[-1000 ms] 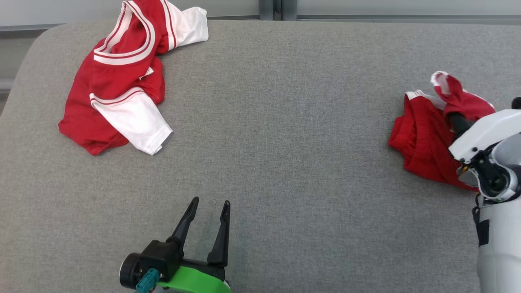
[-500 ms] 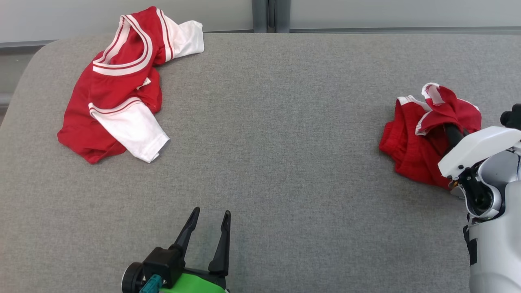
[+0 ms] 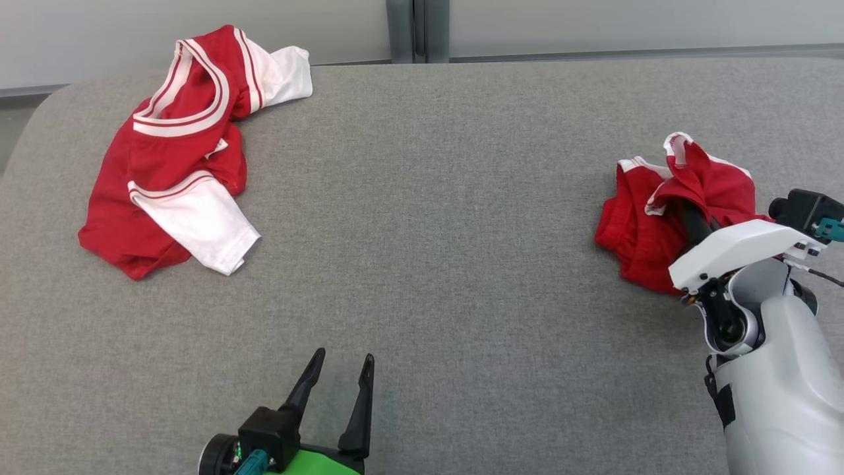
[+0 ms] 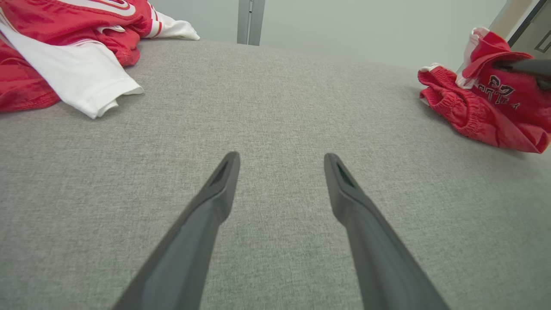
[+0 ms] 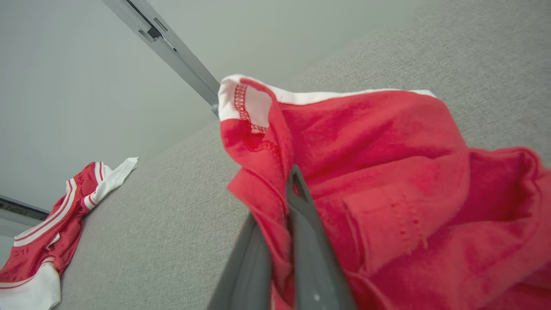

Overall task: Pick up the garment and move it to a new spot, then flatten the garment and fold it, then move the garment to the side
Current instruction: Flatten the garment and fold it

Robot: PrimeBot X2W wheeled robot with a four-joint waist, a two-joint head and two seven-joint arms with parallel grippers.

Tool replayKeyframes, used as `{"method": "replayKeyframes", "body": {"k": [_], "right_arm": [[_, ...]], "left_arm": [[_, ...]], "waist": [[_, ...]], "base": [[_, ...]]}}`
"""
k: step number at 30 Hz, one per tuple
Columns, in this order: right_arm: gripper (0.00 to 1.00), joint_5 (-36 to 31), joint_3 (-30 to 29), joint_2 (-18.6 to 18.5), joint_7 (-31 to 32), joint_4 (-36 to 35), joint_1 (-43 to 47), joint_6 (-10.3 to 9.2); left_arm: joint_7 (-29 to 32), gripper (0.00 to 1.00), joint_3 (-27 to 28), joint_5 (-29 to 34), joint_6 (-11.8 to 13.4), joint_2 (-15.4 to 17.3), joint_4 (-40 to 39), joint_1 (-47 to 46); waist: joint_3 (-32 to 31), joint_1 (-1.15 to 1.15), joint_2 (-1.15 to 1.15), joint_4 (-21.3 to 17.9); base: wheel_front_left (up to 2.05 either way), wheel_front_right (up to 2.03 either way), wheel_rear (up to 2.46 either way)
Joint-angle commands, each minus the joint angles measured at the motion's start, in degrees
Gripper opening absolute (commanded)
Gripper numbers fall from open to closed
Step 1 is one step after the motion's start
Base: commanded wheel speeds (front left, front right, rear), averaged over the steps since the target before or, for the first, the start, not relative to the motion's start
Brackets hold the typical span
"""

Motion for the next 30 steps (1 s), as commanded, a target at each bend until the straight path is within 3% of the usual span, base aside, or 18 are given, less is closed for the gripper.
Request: {"method": "replayKeyframes", "body": {"k": [1, 3, 7, 8, 9, 16, 20, 24, 30], "right_arm": [[0.00, 0.50, 0.81, -0.08, -1.16, 1.66, -0.71, 0.00], [0.00, 0.92, 2.43, -0.08, -2.27, 4.56, -1.03, 0.00], [0.27, 3.51, 7.28, -0.10, -5.19, 8.63, -2.39, 0.00], [0.73, 4.74, 8.67, -0.10, -6.16, 9.54, -2.66, 0.00], [1.00, 5.45, 9.91, -0.13, -6.94, 10.18, -2.59, 0.01], [1.00, 10.77, 18.03, -0.21, -12.59, 10.77, -0.89, 0.00], [1.00, 5.14, 19.80, -0.22, -16.29, 7.47, 2.99, 0.00], [1.00, -4.46, 18.79, -3.87, -20.89, 0.33, 9.39, -0.03], [1.00, -15.43, 11.04, -7.34, -22.78, -15.14, 20.15, -0.04]], "left_arm": [[-0.03, 1.00, -0.07, 0.32, -0.26, 0.19, 0.38, 0.95], [-0.02, 1.00, -0.49, 0.18, -0.24, 0.19, 0.77, 1.40], [-0.03, 1.00, -1.30, -0.27, -0.27, 0.19, 1.45, 1.74], [-0.02, 1.00, -1.40, -0.36, -0.20, 0.19, 1.61, 1.84], [-0.03, 1.00, -1.50, -0.39, -0.14, 0.19, 1.75, 1.94], [-0.02, 1.00, -1.30, -0.88, 0.49, 0.19, 2.22, 2.96], [-0.02, 1.00, -0.99, -1.64, 0.71, 0.19, 1.79, 4.17], [-0.02, 1.00, 0.33, -1.84, 1.26, 0.19, -0.25, 5.60], [-0.02, 1.00, 4.49, -0.91, 2.03, 0.19, -4.49, 8.06]], "waist": [[-0.71, 0.00, 0.00, -0.28], [-1.18, 0.00, 0.00, -0.35], [-2.23, 0.00, 0.00, -0.24], [-2.44, 0.00, 0.00, -0.22], [-2.64, 0.00, 0.00, -0.18], [-4.66, 0.00, 0.00, -0.02], [-6.40, 0.00, 0.00, -0.25], [-8.23, 0.00, 0.00, -0.71], [-10.24, 0.00, 0.00, -1.79]], "base": [[0.00, 0.00, 0.00], [0.00, 0.00, 0.00], [0.00, 0.00, 0.00], [0.00, 0.00, 0.00], [0.00, 0.00, 0.00], [0.00, 0.00, 0.00], [0.00, 0.00, 0.00], [0.00, 0.00, 0.00], [0.00, 0.00, 0.00]]}}
